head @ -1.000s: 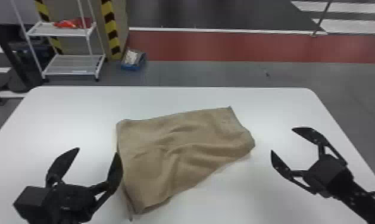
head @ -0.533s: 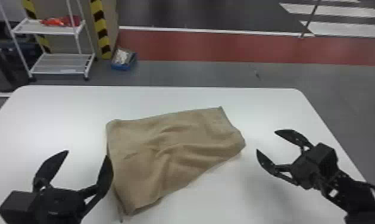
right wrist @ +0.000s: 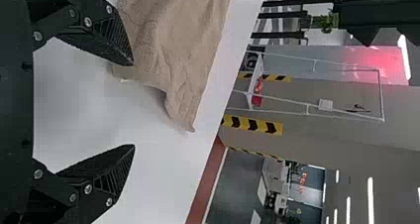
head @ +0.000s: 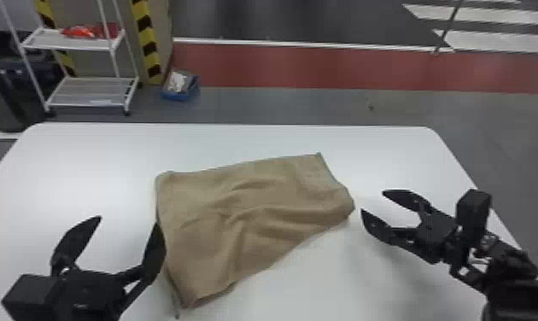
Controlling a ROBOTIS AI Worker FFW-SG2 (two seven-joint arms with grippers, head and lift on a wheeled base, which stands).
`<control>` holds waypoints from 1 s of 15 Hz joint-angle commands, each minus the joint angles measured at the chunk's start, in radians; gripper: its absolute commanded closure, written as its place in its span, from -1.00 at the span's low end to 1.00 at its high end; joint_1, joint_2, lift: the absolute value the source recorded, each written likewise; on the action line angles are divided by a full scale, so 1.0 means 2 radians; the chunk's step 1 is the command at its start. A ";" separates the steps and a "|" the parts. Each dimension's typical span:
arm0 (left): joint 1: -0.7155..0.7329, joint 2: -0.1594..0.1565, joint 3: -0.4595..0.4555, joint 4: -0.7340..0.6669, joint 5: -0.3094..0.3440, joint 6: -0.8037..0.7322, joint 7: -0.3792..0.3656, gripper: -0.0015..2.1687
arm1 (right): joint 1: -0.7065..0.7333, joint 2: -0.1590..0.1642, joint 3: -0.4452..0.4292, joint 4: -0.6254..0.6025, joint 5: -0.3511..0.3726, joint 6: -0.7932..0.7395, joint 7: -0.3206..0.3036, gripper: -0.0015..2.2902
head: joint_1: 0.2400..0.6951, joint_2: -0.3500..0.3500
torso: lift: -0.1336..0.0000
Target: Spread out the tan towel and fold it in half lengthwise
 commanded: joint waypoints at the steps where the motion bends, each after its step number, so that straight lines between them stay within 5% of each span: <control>1: 0.001 -0.001 0.000 -0.002 -0.001 0.002 0.000 -0.93 | -0.029 -0.002 0.000 0.039 -0.022 0.009 0.018 -0.70 | 1.00 -0.22 | -0.86; 7: 0.002 -0.001 -0.002 -0.008 -0.002 0.006 0.000 -0.93 | -0.045 -0.002 0.023 0.064 -0.032 0.013 0.060 -0.69 | 1.00 -0.14 | -0.86; 13: -0.001 -0.001 -0.002 -0.008 -0.001 0.008 0.000 -0.93 | -0.045 -0.002 0.024 0.071 -0.037 0.015 0.071 -0.22 | 1.00 -0.06 | -0.86; 15: -0.001 -0.001 -0.002 -0.006 0.001 0.006 0.000 -0.93 | -0.045 -0.002 0.020 0.071 -0.039 0.021 0.070 -0.20 | 1.00 -0.06 | -0.86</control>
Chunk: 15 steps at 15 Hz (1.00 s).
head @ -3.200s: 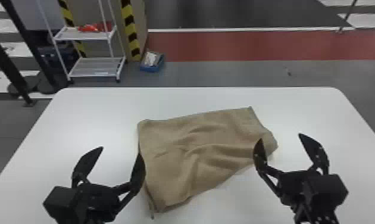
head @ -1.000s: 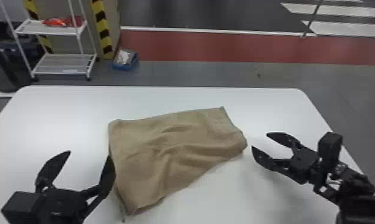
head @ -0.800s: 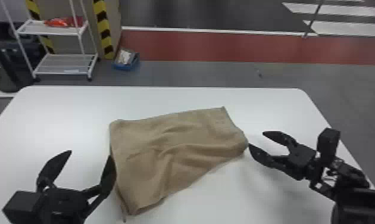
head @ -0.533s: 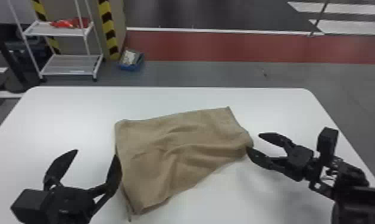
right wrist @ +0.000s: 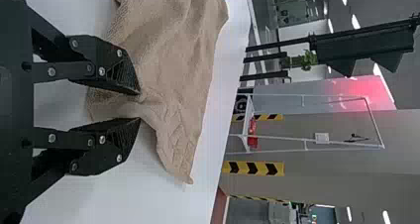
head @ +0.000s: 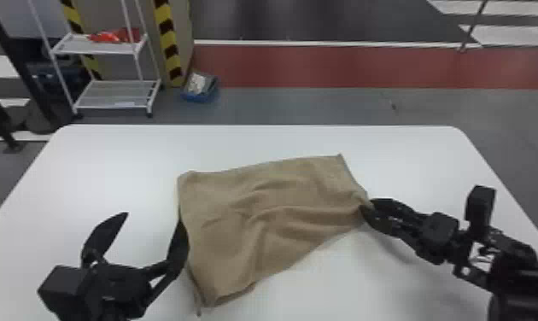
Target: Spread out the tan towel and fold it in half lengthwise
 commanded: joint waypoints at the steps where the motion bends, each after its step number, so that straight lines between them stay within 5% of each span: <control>1: -0.001 -0.001 0.000 0.003 0.001 -0.001 -0.001 -0.93 | 0.002 -0.001 -0.004 -0.002 -0.001 0.004 0.000 -0.20 | 1.00 -0.07 | -0.86; 5: -0.002 -0.001 0.003 0.004 0.002 -0.003 -0.001 -0.93 | 0.026 0.002 -0.028 -0.061 -0.058 0.070 0.014 -0.10 | 1.00 -0.08 | -0.86; 10: -0.003 -0.001 0.005 0.008 0.003 -0.004 -0.001 -0.93 | 0.033 0.002 -0.105 -0.169 -0.179 0.381 0.019 -0.10 | 1.00 -0.18 | -0.86; 12: -0.004 -0.001 0.005 0.009 0.003 -0.004 -0.001 -0.93 | 0.014 0.002 -0.121 -0.169 -0.205 0.473 0.003 -0.10 | 1.00 -0.21 | -0.86; 15: -0.005 -0.001 0.002 0.009 0.002 -0.004 -0.001 -0.93 | -0.016 0.006 -0.092 -0.127 -0.202 0.467 -0.048 -0.10 | 1.00 -0.23 | -0.86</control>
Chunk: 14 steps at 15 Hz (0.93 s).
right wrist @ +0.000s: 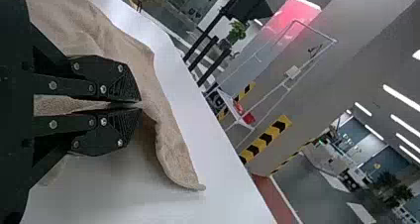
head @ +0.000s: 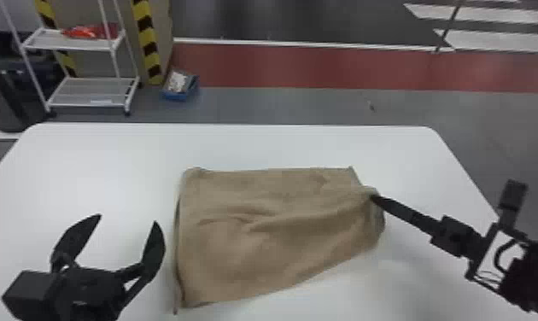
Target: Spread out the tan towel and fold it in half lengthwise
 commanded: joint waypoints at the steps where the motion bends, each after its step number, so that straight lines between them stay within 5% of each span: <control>1: 0.000 -0.001 -0.001 -0.001 -0.001 0.000 0.000 -0.93 | -0.024 0.003 0.031 0.029 0.021 -0.008 -0.038 -0.10 | 1.00 -0.22 | -0.86; 3: 0.002 -0.001 0.000 -0.001 -0.001 0.000 0.000 -0.93 | -0.026 0.003 0.075 0.030 0.096 -0.032 -0.096 -0.10 | 1.00 -0.18 | -0.86; 6: 0.001 -0.001 0.001 0.000 0.000 0.000 0.000 -0.93 | -0.026 0.007 0.101 0.033 0.137 -0.065 -0.129 -0.14 | 1.00 -0.18 | -0.86; 8: 0.000 -0.001 0.001 0.001 0.000 0.000 0.000 -0.93 | -0.019 0.007 0.103 0.023 0.171 -0.071 -0.137 -0.69 | 1.00 -0.17 | -0.86; 11: 0.000 -0.001 0.001 0.001 0.000 0.000 -0.001 -0.93 | -0.011 0.003 0.073 0.005 0.181 -0.078 -0.139 -0.70 | 1.00 -0.22 | -0.86; 14: 0.002 -0.001 0.001 -0.013 -0.002 0.008 -0.016 -0.93 | 0.007 0.003 0.031 -0.024 0.160 -0.103 -0.136 -0.95 | 1.00 -0.36 | -0.86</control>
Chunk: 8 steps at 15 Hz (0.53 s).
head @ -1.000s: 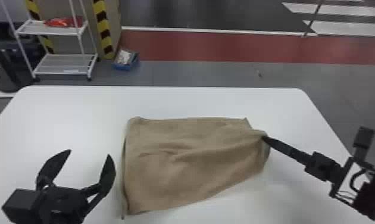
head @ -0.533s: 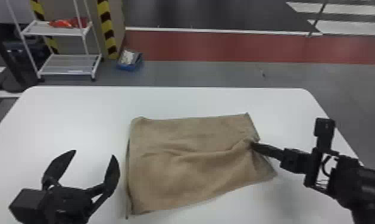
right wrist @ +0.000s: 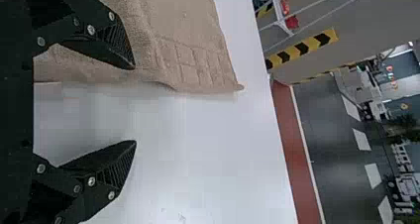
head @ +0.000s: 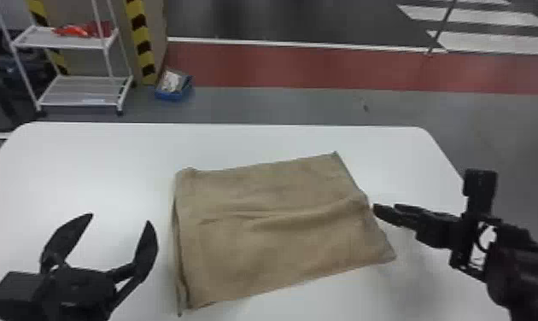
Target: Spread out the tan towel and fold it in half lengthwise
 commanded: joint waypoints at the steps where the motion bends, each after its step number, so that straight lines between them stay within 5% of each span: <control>1: 0.001 -0.001 0.001 -0.009 -0.002 0.016 -0.011 -0.93 | 0.013 0.000 -0.025 -0.023 -0.008 -0.051 0.010 -0.97 | 1.00 -0.41 | -0.86; 4: -0.002 -0.001 0.001 -0.019 0.002 0.036 -0.047 -0.93 | 0.015 -0.010 -0.028 -0.038 0.009 -0.057 0.028 -0.96 | 1.00 -0.50 | -0.86; 8: -0.013 -0.001 0.002 -0.025 0.025 0.054 -0.065 -0.93 | 0.047 0.003 -0.015 -0.082 0.133 -0.153 0.048 -0.94 | 1.00 -0.61 | -0.86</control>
